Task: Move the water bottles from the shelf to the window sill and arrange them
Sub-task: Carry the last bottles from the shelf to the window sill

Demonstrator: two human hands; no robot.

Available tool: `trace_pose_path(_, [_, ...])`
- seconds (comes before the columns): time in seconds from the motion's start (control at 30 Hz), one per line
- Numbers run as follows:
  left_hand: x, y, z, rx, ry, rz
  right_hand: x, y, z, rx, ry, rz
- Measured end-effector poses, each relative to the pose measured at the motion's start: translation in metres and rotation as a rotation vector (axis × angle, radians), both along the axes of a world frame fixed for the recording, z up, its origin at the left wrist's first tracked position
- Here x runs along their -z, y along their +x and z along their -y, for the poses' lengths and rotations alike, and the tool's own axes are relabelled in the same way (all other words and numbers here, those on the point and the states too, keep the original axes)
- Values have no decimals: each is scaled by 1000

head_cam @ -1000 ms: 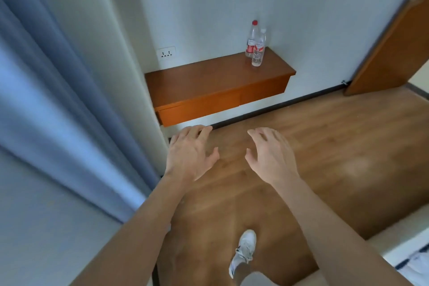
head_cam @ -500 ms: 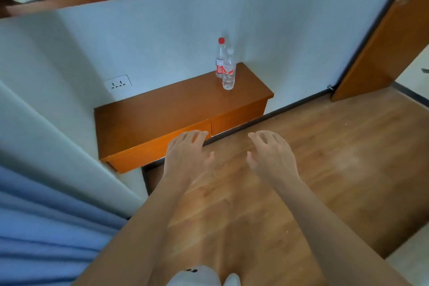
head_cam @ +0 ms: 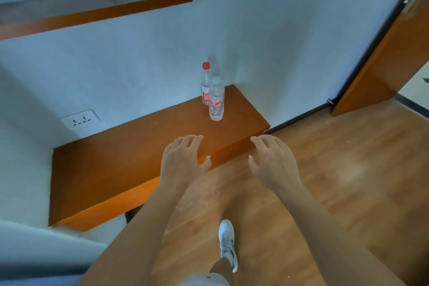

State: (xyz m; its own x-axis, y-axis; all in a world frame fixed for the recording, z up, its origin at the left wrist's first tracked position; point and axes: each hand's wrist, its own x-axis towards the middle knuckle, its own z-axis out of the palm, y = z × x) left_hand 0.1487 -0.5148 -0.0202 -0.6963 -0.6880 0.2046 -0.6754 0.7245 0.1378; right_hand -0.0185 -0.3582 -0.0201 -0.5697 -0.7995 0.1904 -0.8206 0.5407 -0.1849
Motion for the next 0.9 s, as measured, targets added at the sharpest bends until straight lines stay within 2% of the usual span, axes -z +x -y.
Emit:
trace_pose_path(0.23, [10,-91,100,-74,72,-88,9,-103,99,-27,37,23])
trace_pose_path(0.43, [24,-147,157,-140,106,-50,23,-167,159,-63,81,76])
trace_pose_path(0.57, [38,-172,178,-202,174,-79,33,-204,195,-117,91,126])
trace_pose_path(0.77, [58,-206,187,-302,339,-278,54,-264,256,-214,97,326])
trace_pose_path(0.9, [71,-229,190,-410,461,-292,66,-290,297,-330,134,389])
